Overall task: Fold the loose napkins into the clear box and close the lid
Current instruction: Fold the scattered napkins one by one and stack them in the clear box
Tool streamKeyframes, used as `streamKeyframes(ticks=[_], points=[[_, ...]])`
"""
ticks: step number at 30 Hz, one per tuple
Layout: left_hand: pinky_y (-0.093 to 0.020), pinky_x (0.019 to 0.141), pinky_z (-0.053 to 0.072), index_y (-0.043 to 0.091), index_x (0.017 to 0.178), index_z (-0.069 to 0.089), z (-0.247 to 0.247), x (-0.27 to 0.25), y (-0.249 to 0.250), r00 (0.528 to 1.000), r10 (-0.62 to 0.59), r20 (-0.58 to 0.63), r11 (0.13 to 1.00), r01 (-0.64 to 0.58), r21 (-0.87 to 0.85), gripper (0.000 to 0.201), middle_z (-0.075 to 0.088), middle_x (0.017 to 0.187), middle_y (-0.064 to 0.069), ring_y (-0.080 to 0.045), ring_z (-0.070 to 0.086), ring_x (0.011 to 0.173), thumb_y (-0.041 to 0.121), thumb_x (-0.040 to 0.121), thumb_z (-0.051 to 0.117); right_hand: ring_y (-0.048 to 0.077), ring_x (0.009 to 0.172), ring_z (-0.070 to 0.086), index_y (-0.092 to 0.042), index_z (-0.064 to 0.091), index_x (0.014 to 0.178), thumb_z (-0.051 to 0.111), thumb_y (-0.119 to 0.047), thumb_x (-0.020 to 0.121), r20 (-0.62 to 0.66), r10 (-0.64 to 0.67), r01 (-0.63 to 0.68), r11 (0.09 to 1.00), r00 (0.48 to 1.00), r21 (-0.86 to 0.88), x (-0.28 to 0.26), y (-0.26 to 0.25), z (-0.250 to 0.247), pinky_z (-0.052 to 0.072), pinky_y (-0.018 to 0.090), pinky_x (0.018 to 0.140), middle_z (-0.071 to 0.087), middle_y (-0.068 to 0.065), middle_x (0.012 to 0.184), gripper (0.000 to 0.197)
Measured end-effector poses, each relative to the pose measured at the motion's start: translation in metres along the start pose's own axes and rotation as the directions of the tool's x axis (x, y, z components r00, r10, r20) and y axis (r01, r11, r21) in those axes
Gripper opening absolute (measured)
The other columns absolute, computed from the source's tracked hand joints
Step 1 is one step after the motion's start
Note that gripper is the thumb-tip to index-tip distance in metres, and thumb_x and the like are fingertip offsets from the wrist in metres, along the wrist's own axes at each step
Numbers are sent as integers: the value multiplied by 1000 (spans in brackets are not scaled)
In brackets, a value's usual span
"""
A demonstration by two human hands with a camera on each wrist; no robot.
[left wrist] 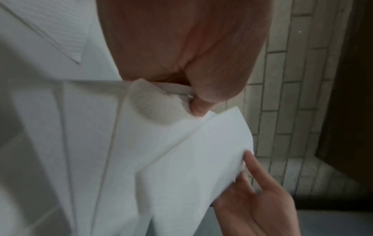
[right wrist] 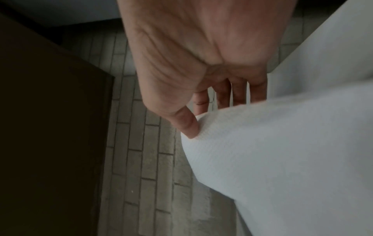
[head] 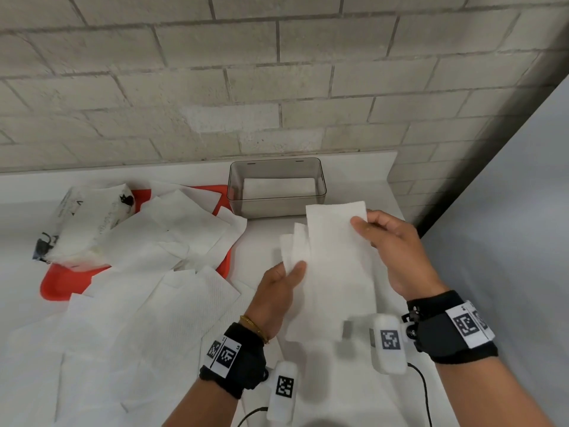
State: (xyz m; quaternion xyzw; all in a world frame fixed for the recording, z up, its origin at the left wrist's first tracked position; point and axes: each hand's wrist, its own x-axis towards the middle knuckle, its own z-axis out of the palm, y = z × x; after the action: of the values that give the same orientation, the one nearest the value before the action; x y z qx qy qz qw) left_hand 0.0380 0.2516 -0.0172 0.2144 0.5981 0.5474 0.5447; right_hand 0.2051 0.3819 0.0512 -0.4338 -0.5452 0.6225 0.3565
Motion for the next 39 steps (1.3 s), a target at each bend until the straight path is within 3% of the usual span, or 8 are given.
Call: streamKeyframes(ticks=[4,8,13,17,28,32,36,39], points=[[-49,101,56,11,128,68,-1,4,3,998,-56,-36,971,46,-236,31,76,120,-11,-31,72,114,29,108,53,12,113,69,-11,77,113,73,-24,93,6,89,-89,990,996,107,-2,-3,-11,46,31,105,78,-4,113,24],[-51,110,49,14,139,63,5,5,3,999,-37,3,926,35,-377,36,70,134,-12,-30,67,124,28,107,52,21,86,60,4,65,95,70,-31,97,42,61,-65,993,997,94,-9,-5,-3,45,34,79,69,8,92,36],[-55,120,37,11,147,56,17,-3,4,994,-6,110,884,57,-465,44,61,146,-15,-33,57,136,28,106,52,9,73,58,-18,68,78,69,-40,98,-90,-29,23,998,996,-61,-4,8,12,46,24,68,71,1,80,29],[-53,118,39,11,146,56,24,-9,3,991,-6,137,889,68,-453,43,62,144,-13,-31,59,135,29,108,49,8,72,58,-18,67,89,66,-44,98,-293,-52,10,990,955,-141,3,29,23,44,23,68,67,-9,84,27],[-54,117,42,11,138,64,26,-10,-5,993,-45,110,948,77,-308,36,69,135,-12,-30,64,128,25,107,51,6,100,69,-25,68,102,71,-33,98,-401,110,-83,993,909,85,5,51,33,48,18,82,75,-8,103,9],[-53,114,46,10,130,69,22,-8,-4,995,-52,87,971,70,-229,31,74,126,-10,-28,70,120,24,107,54,-7,92,71,-25,69,115,76,-28,94,-375,96,-51,990,922,128,3,50,31,50,15,83,77,-14,101,22],[-52,115,44,12,126,72,16,-7,2,997,-51,64,975,64,-214,33,75,125,-9,-27,70,120,31,108,52,12,100,76,-17,77,107,77,-24,94,-333,111,-51,982,936,184,0,42,26,57,30,93,81,-6,99,15],[-51,116,44,11,126,72,10,-4,6,999,-45,13,968,47,-247,32,75,124,-7,-25,70,119,30,107,52,10,88,73,-15,79,100,77,-23,93,-264,96,-44,980,960,193,-1,35,17,56,28,85,80,-6,95,11]])
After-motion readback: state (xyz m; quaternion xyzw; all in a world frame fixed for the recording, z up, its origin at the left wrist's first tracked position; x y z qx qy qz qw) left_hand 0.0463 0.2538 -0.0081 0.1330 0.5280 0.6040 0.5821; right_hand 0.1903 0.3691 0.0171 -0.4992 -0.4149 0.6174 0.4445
